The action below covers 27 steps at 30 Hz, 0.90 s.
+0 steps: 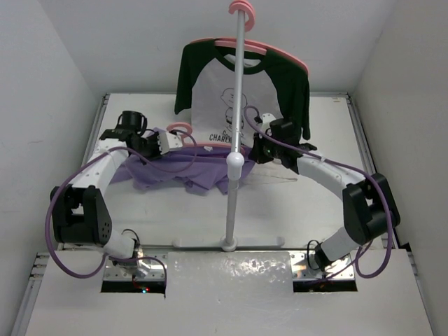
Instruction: Place the t-shirt on the hanger
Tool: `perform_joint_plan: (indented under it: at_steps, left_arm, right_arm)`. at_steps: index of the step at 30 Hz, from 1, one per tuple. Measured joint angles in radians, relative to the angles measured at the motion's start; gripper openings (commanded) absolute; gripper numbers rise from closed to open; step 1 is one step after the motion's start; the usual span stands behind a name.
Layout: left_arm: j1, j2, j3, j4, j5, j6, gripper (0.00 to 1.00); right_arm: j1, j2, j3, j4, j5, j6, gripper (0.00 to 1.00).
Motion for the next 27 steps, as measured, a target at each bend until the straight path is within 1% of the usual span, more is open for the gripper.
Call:
perform_joint_plan:
  at_steps: [3,7,9,12,15,16,18,19,21,23,25,26,27]
  left_arm:
    - [-0.041,-0.002,-0.007,0.021,-0.055,0.018,0.00]
    - [-0.123,-0.003,-0.043,0.027,-0.162,0.074,0.00]
    - [-0.145,-0.002,-0.047,0.021,-0.194,0.093,0.00]
    - [-0.150,-0.002,-0.042,0.023,-0.210,0.100,0.00]
    - [-0.150,0.004,-0.013,0.007,-0.198,0.100,0.00]
    - [-0.150,0.006,0.006,-0.006,-0.187,0.099,0.00]
    - [-0.150,0.009,0.043,-0.035,-0.138,0.100,0.00]
    - [-0.150,0.011,0.066,-0.064,-0.105,0.104,0.00]
    - [-0.150,0.013,0.104,-0.117,-0.046,0.132,0.00]
    - [-0.150,0.013,0.118,-0.167,-0.013,0.162,0.00]
    - [-0.147,0.014,0.113,-0.197,0.002,0.181,0.00]
    - [-0.148,0.013,0.108,-0.200,0.003,0.183,0.00]
    - [-0.148,0.013,0.100,-0.196,0.002,0.182,0.00]
  right_arm:
    - [0.011,0.000,0.036,-0.077,0.020,-0.092,0.00]
    - [0.064,0.002,0.136,-0.208,0.106,-0.291,0.00]
    - [0.098,0.008,0.203,-0.259,0.131,-0.389,0.00]
    - [0.127,0.018,0.288,-0.310,0.119,-0.497,0.00]
    - [0.125,0.019,0.311,-0.327,0.067,-0.555,0.00]
    - [0.124,0.020,0.311,-0.328,0.037,-0.568,0.08]
    - [0.120,0.026,0.311,-0.323,-0.028,-0.579,0.22]
    - [0.120,0.032,0.311,-0.314,-0.066,-0.581,0.23]
    - [0.119,0.043,0.311,-0.287,-0.123,-0.583,0.22]
    - [0.113,0.051,0.311,-0.265,-0.166,-0.583,0.19]
    - [0.107,0.053,0.311,-0.259,-0.200,-0.592,0.09]
    - [0.105,0.054,0.311,-0.262,-0.220,-0.598,0.00]
    - [0.101,0.056,0.311,-0.269,-0.239,-0.604,0.00]
